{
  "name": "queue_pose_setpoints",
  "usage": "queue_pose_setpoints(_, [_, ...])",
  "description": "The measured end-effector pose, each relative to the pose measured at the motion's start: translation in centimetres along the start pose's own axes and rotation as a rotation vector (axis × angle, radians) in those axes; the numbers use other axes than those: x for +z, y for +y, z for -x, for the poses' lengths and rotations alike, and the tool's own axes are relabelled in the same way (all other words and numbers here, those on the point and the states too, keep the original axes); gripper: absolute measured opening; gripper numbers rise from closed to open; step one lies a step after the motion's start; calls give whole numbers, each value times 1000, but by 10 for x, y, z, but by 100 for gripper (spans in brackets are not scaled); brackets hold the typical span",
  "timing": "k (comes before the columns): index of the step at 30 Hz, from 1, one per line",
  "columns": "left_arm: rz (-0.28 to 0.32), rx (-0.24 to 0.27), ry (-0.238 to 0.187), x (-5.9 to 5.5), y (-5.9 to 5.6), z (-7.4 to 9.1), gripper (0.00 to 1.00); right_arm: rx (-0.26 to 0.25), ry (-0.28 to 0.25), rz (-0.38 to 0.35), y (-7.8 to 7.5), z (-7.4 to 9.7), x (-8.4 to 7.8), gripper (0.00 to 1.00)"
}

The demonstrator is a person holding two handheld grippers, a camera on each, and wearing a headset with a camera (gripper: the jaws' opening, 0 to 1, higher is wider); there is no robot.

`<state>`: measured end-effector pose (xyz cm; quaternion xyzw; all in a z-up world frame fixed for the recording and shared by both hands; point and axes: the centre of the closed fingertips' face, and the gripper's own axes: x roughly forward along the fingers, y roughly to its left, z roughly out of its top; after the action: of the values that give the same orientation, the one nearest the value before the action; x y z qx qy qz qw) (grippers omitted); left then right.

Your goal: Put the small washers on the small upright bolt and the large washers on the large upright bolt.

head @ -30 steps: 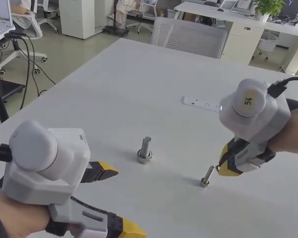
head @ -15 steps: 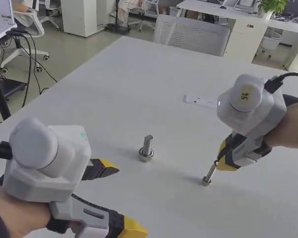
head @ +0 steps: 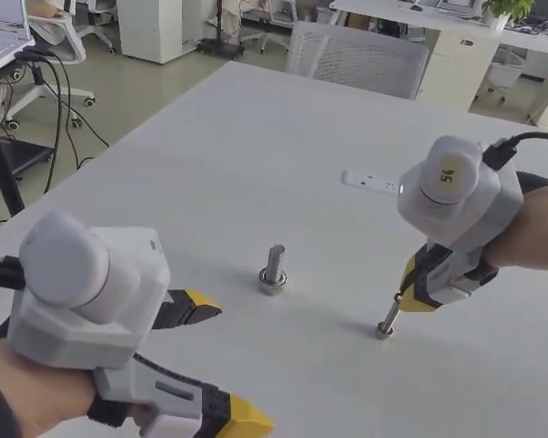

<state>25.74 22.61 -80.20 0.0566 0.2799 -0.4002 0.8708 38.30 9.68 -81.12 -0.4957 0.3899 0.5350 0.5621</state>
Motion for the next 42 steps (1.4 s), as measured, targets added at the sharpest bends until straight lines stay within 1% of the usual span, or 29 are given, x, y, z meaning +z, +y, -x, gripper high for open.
queue_pose_setpoints(7, [2,0,0,-1,-1,2,76,4,4,2,2,-1,1,14])
queue_pose_setpoints(15, [3,-1,1,-1,0,2,76,11,9,3,-1,-5,0,14])
queue_pose_setpoints(28, [8,0,4,-1,1,2,76,28,21,3,0,-11,0,14])
queue_pose_setpoints(31, [8,0,5,0,1,2,76,35,18,2,0,-15,-1,14])
queue_pose_setpoints(34, [9,-1,7,-1,1,2,76,39,26,-3,0,-20,-3,14])
queue_pose_setpoints(42, [11,-4,11,-3,1,2,76,56,31,-7,3,-31,-3,14])
